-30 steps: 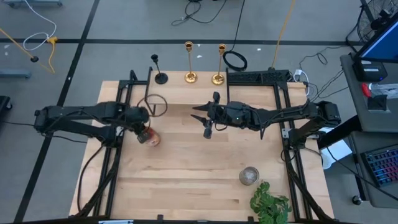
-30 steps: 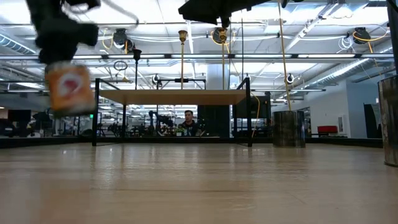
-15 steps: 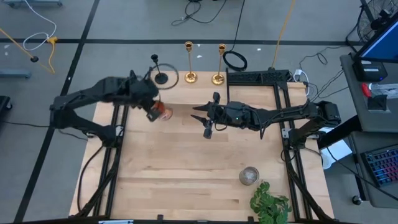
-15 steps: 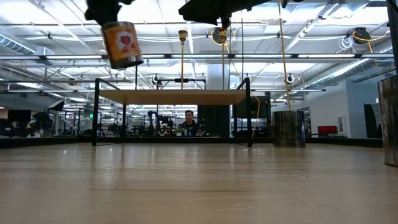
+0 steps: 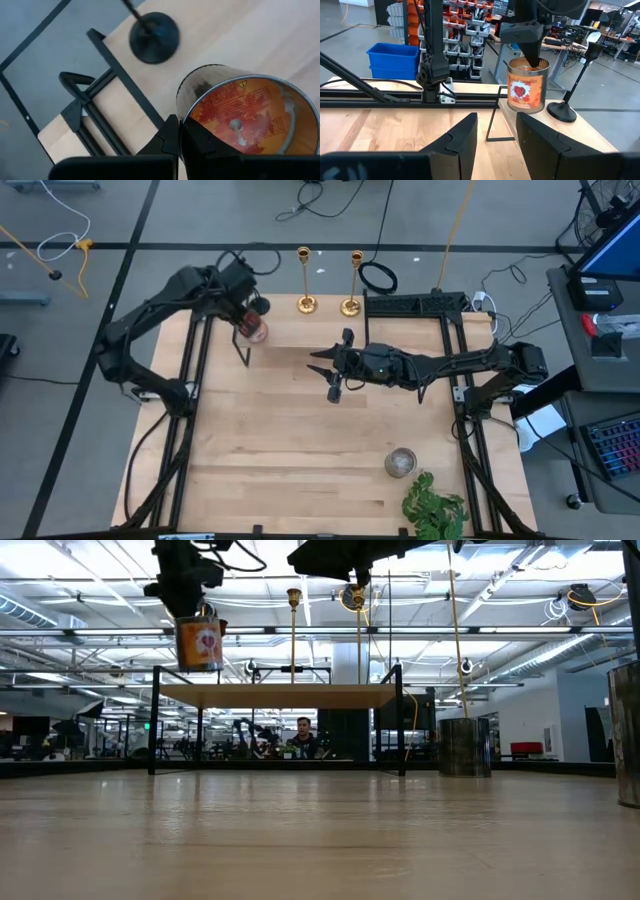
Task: Pick & Place candle stick holders
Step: Put the left silver scented candle on the shelf
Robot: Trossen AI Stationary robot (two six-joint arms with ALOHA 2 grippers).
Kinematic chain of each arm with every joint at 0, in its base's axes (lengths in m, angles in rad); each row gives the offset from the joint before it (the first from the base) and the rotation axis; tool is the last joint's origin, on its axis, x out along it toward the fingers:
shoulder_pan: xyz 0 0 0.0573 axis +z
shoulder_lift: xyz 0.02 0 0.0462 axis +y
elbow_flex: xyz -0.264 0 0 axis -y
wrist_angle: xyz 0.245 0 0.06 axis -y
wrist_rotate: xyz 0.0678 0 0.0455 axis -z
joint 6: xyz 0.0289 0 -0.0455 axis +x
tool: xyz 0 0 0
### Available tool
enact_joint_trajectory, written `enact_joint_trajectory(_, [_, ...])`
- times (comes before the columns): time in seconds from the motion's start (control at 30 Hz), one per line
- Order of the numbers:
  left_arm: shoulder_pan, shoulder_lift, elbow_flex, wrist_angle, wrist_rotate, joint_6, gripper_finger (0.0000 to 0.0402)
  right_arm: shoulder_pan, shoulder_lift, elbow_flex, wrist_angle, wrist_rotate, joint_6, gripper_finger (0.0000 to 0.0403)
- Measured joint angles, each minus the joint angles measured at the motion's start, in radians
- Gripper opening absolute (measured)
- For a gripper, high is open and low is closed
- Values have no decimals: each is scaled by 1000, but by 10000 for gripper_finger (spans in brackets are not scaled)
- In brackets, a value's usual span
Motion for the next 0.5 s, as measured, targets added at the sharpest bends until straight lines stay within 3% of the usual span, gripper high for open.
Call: enact_joint_trajectory(0.5, [98,71,-1,32,62,49,3,0,0,0,0,0,0,132])
